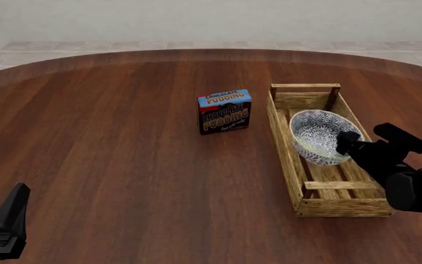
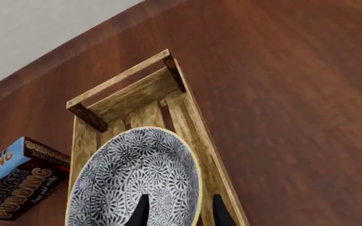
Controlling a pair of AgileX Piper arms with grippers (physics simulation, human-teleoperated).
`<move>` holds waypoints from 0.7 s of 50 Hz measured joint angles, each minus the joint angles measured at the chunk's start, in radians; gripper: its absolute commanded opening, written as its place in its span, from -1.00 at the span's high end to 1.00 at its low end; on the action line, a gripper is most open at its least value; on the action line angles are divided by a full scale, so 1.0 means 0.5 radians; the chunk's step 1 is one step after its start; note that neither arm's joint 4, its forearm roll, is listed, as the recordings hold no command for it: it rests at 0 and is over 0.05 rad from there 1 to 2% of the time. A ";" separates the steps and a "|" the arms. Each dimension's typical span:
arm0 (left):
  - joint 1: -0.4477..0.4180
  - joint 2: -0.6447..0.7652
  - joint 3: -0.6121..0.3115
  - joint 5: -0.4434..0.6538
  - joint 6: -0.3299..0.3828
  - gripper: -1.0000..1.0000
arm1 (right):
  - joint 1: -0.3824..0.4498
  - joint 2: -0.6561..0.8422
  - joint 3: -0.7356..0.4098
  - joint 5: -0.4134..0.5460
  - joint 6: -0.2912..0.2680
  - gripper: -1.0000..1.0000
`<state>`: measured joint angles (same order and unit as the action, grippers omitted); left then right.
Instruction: Pick up the bowl on the left and put it in the tray.
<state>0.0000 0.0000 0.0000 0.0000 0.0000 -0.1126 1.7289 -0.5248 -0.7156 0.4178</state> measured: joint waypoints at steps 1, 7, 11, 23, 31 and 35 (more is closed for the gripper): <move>0.000 0.000 0.000 0.000 0.000 -1.00 | 0.001 0.000 0.000 0.000 0.000 -1.00; 0.000 0.000 0.000 0.000 0.000 -1.00 | 0.007 -0.002 0.003 -0.001 0.000 -1.00; 0.000 0.000 0.000 0.000 0.000 -1.00 | 0.010 -0.003 0.004 -0.002 0.001 -1.00; 0.000 0.000 0.000 0.000 0.000 -1.00 | 0.020 -0.034 0.020 0.007 -0.002 -1.00; 0.000 0.000 0.000 0.000 0.000 -1.00 | 0.027 -0.099 0.041 0.026 -0.016 -1.00; 0.000 0.000 0.000 0.000 0.000 -1.00 | 0.032 -0.133 0.050 0.039 -0.022 -1.00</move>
<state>0.0000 0.0000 0.0000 0.0000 0.0000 -0.0968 1.6625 -0.4997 -0.6961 0.4069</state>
